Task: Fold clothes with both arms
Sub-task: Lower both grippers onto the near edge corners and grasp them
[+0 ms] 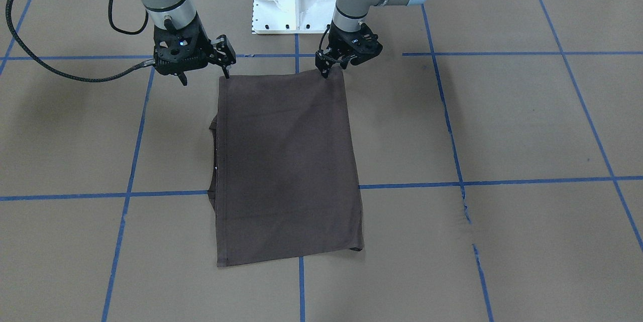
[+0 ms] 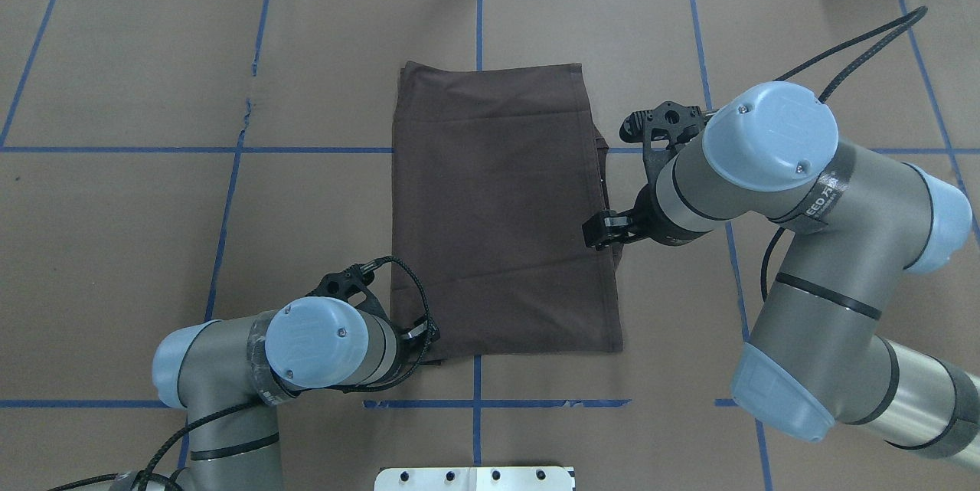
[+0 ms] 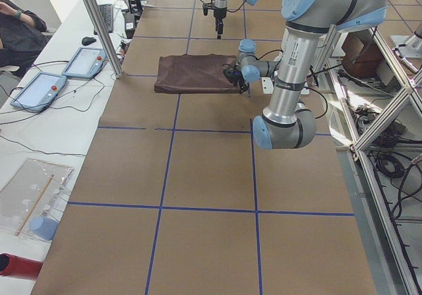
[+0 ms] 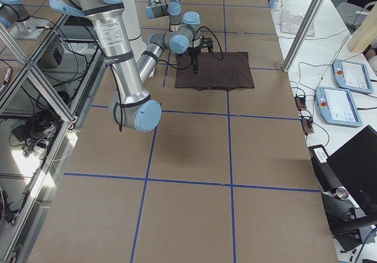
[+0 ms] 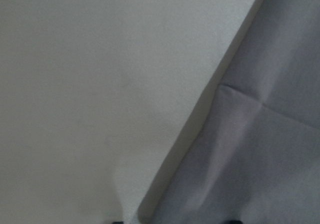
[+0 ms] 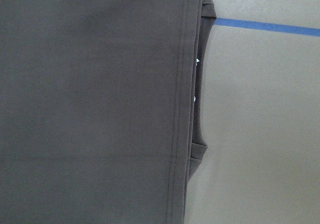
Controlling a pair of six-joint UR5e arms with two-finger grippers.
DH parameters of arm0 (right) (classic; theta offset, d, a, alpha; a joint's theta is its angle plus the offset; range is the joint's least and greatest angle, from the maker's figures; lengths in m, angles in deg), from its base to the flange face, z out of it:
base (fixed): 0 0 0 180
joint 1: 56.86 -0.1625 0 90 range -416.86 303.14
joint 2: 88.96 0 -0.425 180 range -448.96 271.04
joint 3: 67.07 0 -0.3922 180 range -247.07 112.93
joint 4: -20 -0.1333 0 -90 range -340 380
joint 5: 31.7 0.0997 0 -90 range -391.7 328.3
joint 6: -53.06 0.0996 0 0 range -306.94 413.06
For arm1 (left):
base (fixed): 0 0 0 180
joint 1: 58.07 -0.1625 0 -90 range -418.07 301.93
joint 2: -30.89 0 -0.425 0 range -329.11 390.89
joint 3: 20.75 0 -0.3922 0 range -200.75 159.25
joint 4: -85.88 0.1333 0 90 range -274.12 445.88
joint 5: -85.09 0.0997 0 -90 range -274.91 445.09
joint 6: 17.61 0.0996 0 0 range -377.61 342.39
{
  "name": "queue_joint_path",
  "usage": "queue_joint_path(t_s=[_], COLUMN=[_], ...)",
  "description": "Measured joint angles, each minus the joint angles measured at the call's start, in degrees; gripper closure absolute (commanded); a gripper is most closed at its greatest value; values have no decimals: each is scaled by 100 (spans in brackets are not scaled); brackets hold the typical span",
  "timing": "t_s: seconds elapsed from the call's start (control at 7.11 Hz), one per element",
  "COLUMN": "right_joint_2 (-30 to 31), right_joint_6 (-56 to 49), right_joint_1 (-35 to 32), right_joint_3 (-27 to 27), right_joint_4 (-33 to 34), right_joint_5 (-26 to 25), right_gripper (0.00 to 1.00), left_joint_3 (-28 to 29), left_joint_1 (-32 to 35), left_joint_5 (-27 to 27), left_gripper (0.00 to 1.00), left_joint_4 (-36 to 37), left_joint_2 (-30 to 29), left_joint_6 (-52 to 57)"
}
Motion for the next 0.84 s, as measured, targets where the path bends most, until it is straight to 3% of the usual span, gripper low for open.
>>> queue_joint_path(t_s=[0.14,0.84], right_joint_2=[0,18], right_joint_6=[-4,426], right_joint_1=[-6,6], right_joint_3=[0,5], right_joint_4=[4,-1], right_joint_5=[7,90], right_gripper=[0,0], left_joint_3=[0,-204], left_joint_1=[0,33], left_joint_5=[2,-10], left_gripper=[100,100], left_joint_4=[5,16], left_joint_2=[-5,24], left_joint_6=[0,140])
